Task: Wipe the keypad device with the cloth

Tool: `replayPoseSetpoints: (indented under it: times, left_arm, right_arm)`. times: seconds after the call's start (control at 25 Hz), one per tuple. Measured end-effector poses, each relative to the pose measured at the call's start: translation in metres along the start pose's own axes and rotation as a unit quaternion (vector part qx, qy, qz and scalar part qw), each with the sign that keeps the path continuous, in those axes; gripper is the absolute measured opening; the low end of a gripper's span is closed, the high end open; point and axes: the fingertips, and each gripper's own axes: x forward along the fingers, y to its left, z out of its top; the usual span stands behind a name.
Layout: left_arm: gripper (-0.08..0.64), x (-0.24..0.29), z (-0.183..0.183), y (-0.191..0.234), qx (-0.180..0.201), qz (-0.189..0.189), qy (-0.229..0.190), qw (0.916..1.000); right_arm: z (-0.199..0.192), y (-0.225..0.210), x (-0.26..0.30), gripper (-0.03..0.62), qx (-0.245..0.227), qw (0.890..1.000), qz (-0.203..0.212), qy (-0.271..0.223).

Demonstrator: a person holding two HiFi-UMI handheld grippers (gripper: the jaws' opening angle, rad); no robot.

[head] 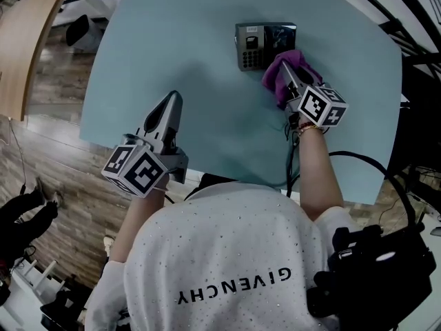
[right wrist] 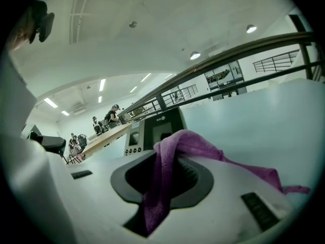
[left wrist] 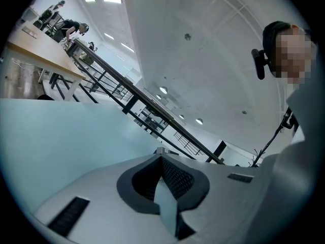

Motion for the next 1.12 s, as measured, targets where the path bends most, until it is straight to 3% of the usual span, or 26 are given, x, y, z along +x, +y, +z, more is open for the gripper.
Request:
replayPoseSetpoints:
  times: [0.48,0.56,0.68,0.84,1.0,1.12]
  left_arm:
    - [0.000,-0.005,0.001,0.005,0.001,0.001,-0.002,1.0000]
    - [0.000,-0.007,0.002,0.005,0.002,0.002,-0.004,1.0000]
    - [0.000,-0.009,0.003,0.003,0.004,0.001,-0.007,1.0000]
    - [0.000,-0.011,0.001,0.001,0.003,0.002,-0.008,1.0000]
    - [0.000,-0.013,-0.001,-0.002,0.008,0.003,-0.003,1.0000]
    - [0.000,-0.018,0.000,-0.006,0.008,0.008,-0.004,0.9999]
  right_arm:
    - [0.013,-0.034,-0.011,0.075,0.060,0.996,-0.055,-0.031]
    - [0.011,-0.022,-0.011,0.075,0.052,0.998,-0.032,-0.029]
    - [0.006,0.023,-0.003,0.075,0.013,0.999,0.046,-0.011]
    - [-0.021,0.082,0.016,0.075,-0.053,0.990,0.123,0.049]
    - [-0.043,0.112,0.032,0.075,-0.134,0.974,0.151,0.099]
    - [-0.044,0.110,0.029,0.075,-0.147,0.972,0.148,0.104]
